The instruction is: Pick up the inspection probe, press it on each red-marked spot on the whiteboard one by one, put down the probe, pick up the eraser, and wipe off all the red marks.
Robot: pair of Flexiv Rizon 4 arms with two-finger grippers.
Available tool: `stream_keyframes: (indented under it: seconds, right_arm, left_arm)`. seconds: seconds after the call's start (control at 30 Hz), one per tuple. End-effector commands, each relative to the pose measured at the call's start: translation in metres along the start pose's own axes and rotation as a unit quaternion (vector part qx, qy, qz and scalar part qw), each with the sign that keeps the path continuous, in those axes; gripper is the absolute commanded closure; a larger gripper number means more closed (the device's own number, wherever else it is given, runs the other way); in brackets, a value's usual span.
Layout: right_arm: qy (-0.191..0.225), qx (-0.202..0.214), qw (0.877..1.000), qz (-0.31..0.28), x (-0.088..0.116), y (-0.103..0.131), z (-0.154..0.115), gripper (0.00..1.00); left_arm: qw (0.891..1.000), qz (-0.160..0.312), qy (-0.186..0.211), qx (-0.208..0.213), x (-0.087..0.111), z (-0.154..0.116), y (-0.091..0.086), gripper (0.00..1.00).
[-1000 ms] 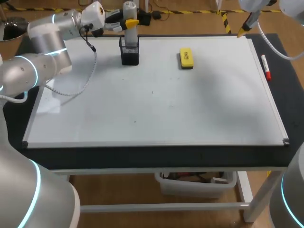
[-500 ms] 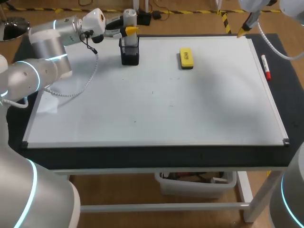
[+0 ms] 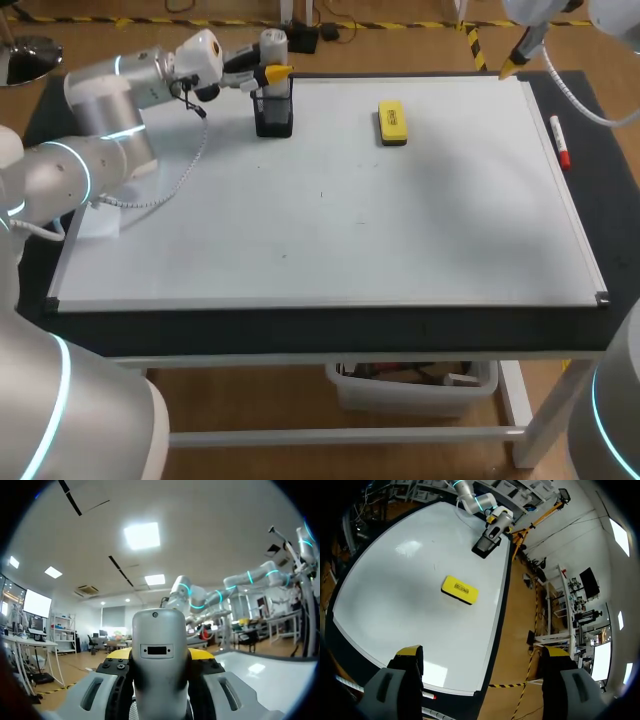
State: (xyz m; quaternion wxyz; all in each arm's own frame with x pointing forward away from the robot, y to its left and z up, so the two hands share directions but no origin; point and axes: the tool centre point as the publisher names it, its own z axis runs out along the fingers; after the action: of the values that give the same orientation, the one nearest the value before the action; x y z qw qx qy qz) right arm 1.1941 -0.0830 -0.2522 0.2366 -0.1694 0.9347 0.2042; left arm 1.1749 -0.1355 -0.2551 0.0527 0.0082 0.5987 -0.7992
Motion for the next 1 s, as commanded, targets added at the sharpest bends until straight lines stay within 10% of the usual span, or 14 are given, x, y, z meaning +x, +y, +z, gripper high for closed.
stream_keyframes:
  seconds: [0.03,0.6,0.77,1.0]
  right_arm:
    - [0.003,0.001,1.0,-0.001,-0.0008,-0.0004,-0.0004,0.0]
    - [0.003,0.001,1.0,-0.001,-0.0008,-0.0004,-0.0004,0.0]
    - [0.003,0.001,1.0,-0.001,-0.0008,-0.0004,-0.0004,0.0]
    - [0.003,0.001,1.0,-0.001,-0.0008,-0.0004,-0.0004,0.0]
  left_arm:
    - [0.994,0.0,0.11,0.008,-0.0076,-0.0017,0.0073,1.0]
    - [0.993,-0.012,0.114,-0.011,-0.0097,-0.0037,0.0157,1.0]
    - [0.993,-0.015,0.114,-0.014,-0.01,-0.0045,0.016,0.0]
    - [0.994,-0.01,0.11,-0.025,-0.01,-0.0069,0.0103,0.0]
